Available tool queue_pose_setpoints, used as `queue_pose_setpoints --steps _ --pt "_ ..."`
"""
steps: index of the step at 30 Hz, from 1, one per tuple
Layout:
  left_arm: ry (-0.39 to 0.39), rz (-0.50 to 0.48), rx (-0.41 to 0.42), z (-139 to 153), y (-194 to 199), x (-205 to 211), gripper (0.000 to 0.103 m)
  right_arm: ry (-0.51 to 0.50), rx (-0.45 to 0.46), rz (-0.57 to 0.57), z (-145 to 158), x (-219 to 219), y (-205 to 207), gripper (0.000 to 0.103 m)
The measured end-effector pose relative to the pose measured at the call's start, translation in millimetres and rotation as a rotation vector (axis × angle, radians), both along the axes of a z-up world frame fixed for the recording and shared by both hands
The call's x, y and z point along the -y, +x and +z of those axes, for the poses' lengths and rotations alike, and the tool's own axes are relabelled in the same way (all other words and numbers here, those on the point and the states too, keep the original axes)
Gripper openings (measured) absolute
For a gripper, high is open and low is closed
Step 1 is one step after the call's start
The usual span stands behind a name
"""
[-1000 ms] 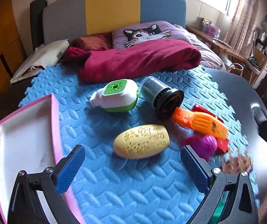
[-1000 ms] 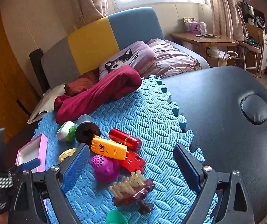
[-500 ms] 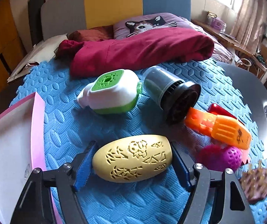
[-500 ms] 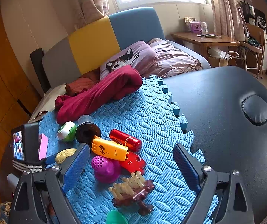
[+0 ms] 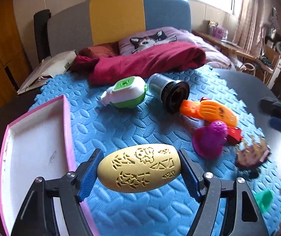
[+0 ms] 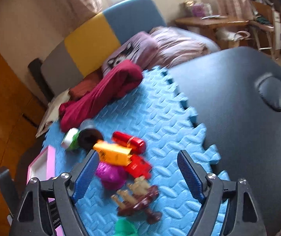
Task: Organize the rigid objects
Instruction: 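Carry the yellow egg into the pink tray with the left gripper while the right gripper grasps the brown comb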
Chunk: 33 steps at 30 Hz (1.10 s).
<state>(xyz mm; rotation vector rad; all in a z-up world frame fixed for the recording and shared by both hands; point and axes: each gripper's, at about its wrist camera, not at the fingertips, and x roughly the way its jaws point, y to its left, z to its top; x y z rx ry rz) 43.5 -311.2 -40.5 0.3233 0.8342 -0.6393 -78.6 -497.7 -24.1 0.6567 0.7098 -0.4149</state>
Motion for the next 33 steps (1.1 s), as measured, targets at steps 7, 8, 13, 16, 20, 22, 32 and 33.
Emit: queue_pose_setpoints --steps 7,8,13,16,20,22,32,33 --pt "-0.041 0.015 0.046 23.2 -17.8 -35.9 0.076 -0.111 -0.137 0.103 -11.8 -30.6 16.4 0.085" --pt "-0.044 0.023 0.055 25.5 -19.1 -41.7 0.076 -0.123 -0.138 0.108 -11.9 -32.5 16.4 0.087" --pt "-0.041 0.066 0.1 36.8 -21.9 -71.7 0.076 -0.127 -0.196 0.13 -19.6 -34.7 18.7 0.09" --pt "-0.036 0.119 0.121 41.7 -18.1 -95.3 0.076 -0.128 -0.253 0.136 -27.2 -35.3 22.4 0.09" --pt "-0.025 0.211 0.156 46.4 -11.4 -132.2 0.076 -0.137 -0.372 0.163 -45.5 -41.3 31.1 0.058" --pt "-0.021 0.254 0.175 47.9 -8.8 -149.9 0.076 -0.189 -0.406 0.154 -47.4 -45.6 31.5 0.049" --pt "-0.013 0.353 0.194 45.6 3.4 -197.0 0.076 -0.191 -0.409 0.141 -47.4 -44.6 31.5 0.049" --pt "-0.013 0.357 0.195 45.6 4.5 -200.5 0.076 -0.191 -0.41 0.141 -46.1 -43.9 33.3 0.05"
